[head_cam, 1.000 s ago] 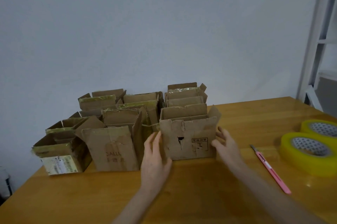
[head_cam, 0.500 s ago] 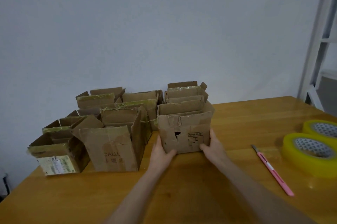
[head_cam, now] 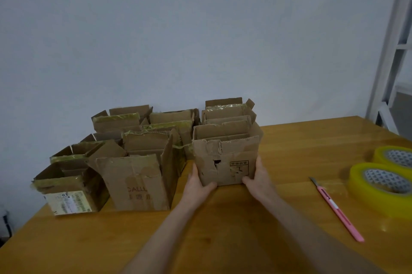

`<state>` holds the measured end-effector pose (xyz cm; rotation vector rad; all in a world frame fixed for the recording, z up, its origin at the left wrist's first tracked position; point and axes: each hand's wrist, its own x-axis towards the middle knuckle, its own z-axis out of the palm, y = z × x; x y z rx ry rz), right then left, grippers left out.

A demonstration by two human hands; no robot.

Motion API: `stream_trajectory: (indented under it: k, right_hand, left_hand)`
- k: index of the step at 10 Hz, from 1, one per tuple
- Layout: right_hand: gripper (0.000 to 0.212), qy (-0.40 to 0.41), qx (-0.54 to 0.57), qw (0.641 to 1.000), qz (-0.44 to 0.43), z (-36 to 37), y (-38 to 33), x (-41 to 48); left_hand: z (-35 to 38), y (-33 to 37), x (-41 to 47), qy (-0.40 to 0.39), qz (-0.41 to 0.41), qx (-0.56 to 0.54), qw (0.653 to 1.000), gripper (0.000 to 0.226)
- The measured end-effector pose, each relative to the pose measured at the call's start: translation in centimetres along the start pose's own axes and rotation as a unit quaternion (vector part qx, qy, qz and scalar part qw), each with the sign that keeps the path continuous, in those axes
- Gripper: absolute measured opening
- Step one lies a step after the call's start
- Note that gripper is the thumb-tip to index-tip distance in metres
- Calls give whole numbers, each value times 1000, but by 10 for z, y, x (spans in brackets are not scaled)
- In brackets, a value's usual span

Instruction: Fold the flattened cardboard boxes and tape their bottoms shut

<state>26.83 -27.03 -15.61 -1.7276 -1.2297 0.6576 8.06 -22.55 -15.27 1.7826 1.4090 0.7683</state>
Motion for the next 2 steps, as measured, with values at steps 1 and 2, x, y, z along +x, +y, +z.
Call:
stream_trajectory:
  k: [1,2]
  right_hand:
    - [84,-2,16,1000,0,0,1,2]
    - [84,16,28,999,10,-6,-3,3]
  left_hand:
    - [-2,-4,1,-10,7,-22,1000,106]
    - [-1,-5,3,11,12,-36,999,96]
